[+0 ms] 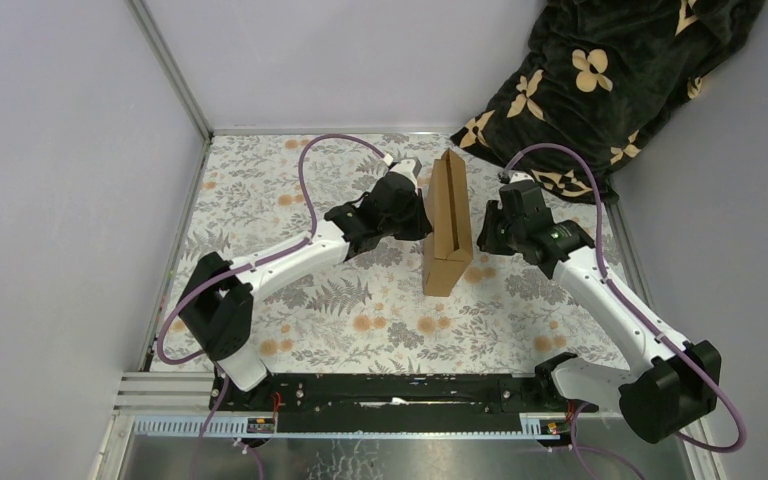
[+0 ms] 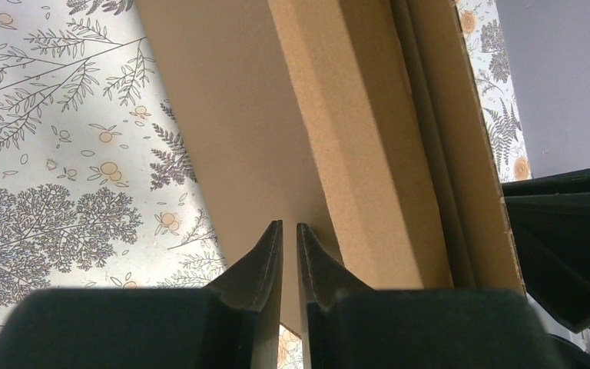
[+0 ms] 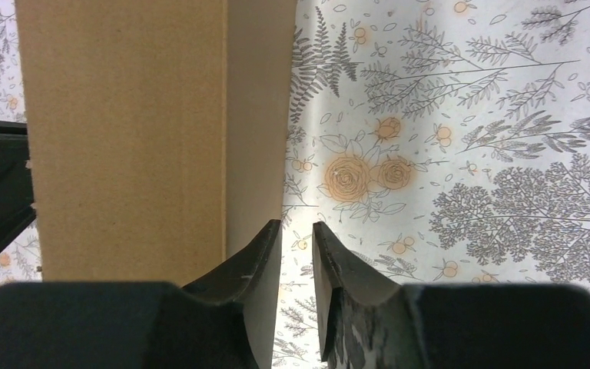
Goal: Fold the paper box
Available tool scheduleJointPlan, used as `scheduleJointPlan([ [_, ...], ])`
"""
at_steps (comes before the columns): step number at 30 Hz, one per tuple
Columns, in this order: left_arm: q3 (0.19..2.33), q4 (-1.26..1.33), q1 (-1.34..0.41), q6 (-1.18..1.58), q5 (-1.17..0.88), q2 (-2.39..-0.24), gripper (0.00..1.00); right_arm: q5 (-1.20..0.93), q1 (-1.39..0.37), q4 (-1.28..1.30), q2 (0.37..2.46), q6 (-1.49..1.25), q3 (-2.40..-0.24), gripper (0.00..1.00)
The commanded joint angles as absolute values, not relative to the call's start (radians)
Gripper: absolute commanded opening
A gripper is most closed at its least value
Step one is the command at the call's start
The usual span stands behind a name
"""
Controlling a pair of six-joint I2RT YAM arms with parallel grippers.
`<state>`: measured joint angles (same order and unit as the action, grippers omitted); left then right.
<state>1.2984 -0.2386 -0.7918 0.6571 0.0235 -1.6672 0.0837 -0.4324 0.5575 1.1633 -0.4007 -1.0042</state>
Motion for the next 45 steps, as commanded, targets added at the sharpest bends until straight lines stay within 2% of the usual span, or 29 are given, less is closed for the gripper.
scheduleJointPlan([
  [1,1.313,-0.183,-0.802,0.669,0.023,-1.653,0.17,0.037,-0.453,0.561,1.168,-0.417,-1.025,0.28],
  [17,1.286,-0.169,-0.811,0.676,0.018,-1.639,0.16,0.064,-0.565,0.573,1.224,-0.45,-1.095,0.26],
  [45,1.329,-0.131,-0.886,0.701,-0.028,-1.7,0.16,0.086,-0.581,0.551,1.319,-0.458,-1.141,0.26],
])
